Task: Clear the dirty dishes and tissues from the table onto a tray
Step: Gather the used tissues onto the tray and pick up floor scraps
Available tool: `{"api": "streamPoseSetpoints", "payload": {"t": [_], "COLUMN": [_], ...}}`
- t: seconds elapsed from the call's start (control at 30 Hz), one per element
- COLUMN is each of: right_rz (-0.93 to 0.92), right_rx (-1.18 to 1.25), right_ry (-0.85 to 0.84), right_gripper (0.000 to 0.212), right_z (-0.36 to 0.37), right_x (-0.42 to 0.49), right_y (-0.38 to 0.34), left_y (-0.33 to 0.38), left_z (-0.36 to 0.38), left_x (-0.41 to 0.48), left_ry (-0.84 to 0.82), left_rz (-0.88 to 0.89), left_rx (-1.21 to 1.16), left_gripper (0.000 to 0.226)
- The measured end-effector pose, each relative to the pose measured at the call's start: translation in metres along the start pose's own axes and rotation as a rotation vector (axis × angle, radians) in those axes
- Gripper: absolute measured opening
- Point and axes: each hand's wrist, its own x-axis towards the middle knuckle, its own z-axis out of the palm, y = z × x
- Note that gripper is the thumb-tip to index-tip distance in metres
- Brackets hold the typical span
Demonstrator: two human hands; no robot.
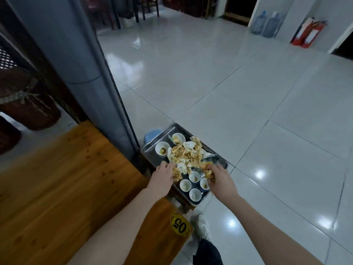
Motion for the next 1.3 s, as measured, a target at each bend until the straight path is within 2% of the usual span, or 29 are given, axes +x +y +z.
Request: {"api": "streamPoseSetpoints", "payload": {"t": [0.43, 0.67, 1.03, 1.3], "right_rz": [-0.187, -0.26, -0.265, -0.222], "right_rx": [-0.04, -0.041, -0.07, -0.148], "right_ry": [-0.267, -0.323, -0.364, -0.457], "right_gripper": [0.043, 0.043, 0.036, 0.061], "right_z": [-0.016, -0.016, -0.011, -0.004], "right_x": [0.159, 0.201, 0.246, 0.256], "right_y": [0.038, 0.049, 0.056, 0.063], "left_y": [0.035, 0.035, 0.017, -0.002], "left_z": [0.012, 0.013, 0.012, 0.008], "left_x": [0.131, 0.169, 0.189, 0.186], "left_ry": [0.037, 0.076, 0.058, 0.069], "left_rz": [-0.259, -0.349, -0.448, -0.499], "left_rx": [-0.081, -0.09, -0.058, -0.061], "left_gripper": [0.049, 0.046, 0.046, 0.043]}}
